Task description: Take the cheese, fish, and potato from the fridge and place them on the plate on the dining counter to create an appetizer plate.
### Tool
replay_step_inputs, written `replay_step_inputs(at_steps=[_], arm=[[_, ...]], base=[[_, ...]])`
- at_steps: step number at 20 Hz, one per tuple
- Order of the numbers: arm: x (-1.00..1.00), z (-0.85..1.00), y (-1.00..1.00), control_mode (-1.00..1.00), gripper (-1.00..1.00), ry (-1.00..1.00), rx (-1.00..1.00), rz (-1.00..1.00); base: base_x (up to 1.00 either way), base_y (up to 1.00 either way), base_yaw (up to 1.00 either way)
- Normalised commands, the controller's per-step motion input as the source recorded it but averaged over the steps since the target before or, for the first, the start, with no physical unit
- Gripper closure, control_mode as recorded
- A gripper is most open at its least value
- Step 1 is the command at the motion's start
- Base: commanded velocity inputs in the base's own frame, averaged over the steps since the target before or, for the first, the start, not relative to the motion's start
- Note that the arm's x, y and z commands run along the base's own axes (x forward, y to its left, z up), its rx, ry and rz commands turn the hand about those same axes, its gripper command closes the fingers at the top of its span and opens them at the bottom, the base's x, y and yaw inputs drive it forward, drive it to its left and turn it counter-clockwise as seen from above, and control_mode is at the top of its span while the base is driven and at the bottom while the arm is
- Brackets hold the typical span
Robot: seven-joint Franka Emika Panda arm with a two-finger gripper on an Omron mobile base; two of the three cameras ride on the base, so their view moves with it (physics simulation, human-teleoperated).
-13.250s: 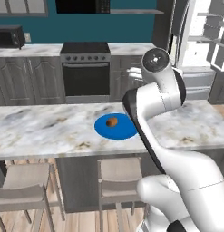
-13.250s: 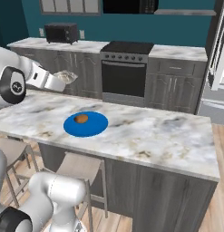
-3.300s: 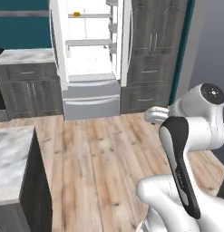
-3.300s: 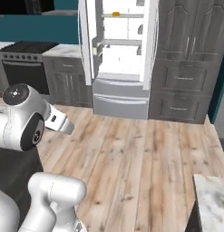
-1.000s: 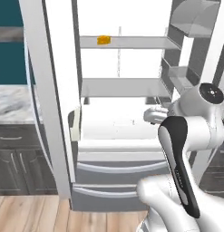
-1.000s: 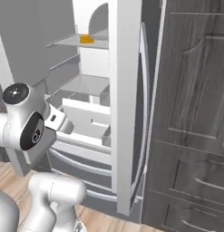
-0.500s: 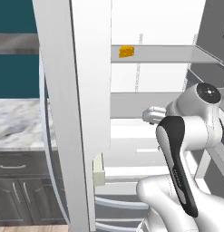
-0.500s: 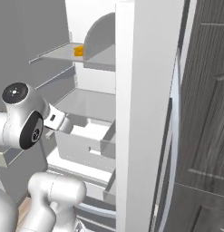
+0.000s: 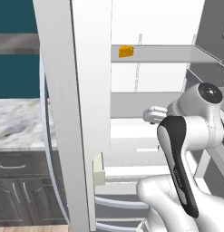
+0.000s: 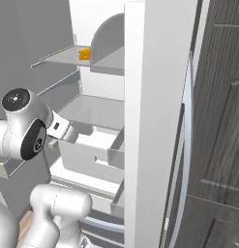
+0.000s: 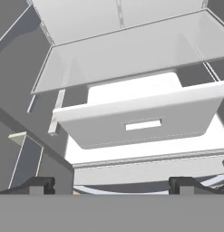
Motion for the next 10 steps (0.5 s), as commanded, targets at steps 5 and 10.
replay_step_inputs(at_steps=[5, 10], arm=[[0.00, 0.00, 0.00, 1.00, -1.00, 0.00, 0.00, 0.00], [0.00, 0.11, -0.01, -1.00, -1.00, -0.03, 0.00, 0.04]], base=[[0.01, 0.00, -0.02], [0.00, 0.00, 0.00]])
